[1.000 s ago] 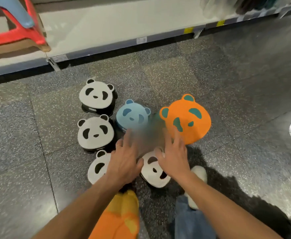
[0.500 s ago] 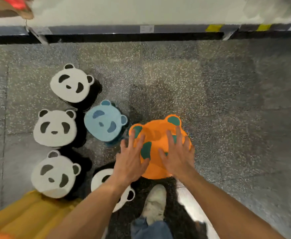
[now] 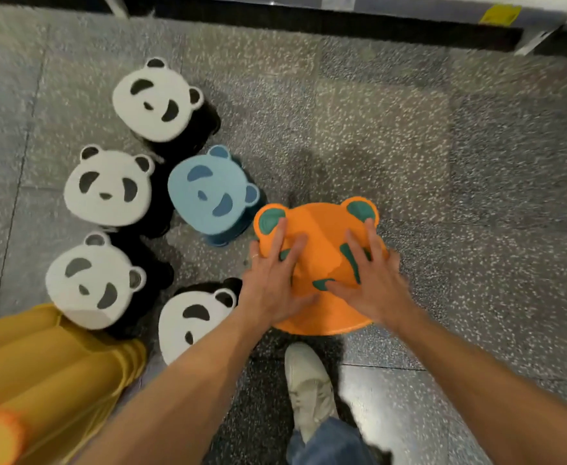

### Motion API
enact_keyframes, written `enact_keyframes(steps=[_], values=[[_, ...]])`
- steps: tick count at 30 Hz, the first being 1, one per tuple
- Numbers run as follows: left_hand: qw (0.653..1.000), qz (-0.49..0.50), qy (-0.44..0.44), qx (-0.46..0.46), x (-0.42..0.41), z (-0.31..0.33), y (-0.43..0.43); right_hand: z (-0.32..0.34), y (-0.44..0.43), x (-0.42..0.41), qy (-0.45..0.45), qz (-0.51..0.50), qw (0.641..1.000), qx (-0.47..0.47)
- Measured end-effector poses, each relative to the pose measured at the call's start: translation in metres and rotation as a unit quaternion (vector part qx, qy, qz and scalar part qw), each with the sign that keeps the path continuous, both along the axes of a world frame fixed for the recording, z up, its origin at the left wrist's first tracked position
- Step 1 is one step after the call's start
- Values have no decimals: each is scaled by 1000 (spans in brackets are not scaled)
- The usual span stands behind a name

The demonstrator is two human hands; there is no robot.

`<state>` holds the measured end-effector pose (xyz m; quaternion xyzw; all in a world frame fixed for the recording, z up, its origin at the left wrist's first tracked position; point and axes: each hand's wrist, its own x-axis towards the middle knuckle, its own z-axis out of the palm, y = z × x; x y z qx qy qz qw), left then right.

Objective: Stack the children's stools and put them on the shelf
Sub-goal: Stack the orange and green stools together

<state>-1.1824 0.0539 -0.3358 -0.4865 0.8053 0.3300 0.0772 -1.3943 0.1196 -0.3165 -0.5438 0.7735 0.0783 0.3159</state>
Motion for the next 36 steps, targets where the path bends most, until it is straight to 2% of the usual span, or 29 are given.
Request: enact_keyframes(steps=[3, 7, 14, 21, 24, 29, 32, 36], values=[[1000, 9, 12, 8, 2, 4, -7, 1, -1, 4, -24, -38, 999, -24], [998, 38, 54, 12, 9, 22, -3, 26, -1, 11, 13, -57, 997, -52], [994, 66, 74, -50, 48, 112, -15, 132, -18, 64, 87, -63, 989, -102], [983, 42, 34, -174, 169, 242, -50, 254, -37, 188, 40, -72, 983, -165], [982, 54, 54, -175, 234, 297, -46, 306, -38, 251, 24, -69, 982, -177], [986, 40, 13, -160, 333, 394, -20, 378, -2, 347, 9, -79, 982, -172], [986, 10, 20, -167, 386, 427, -11, 407, 20, 403, -11, -103, 979, -178], [989, -14, -31, -142, 428, 455, -7, 427, 37, 463, -32, -172, 974, -142]])
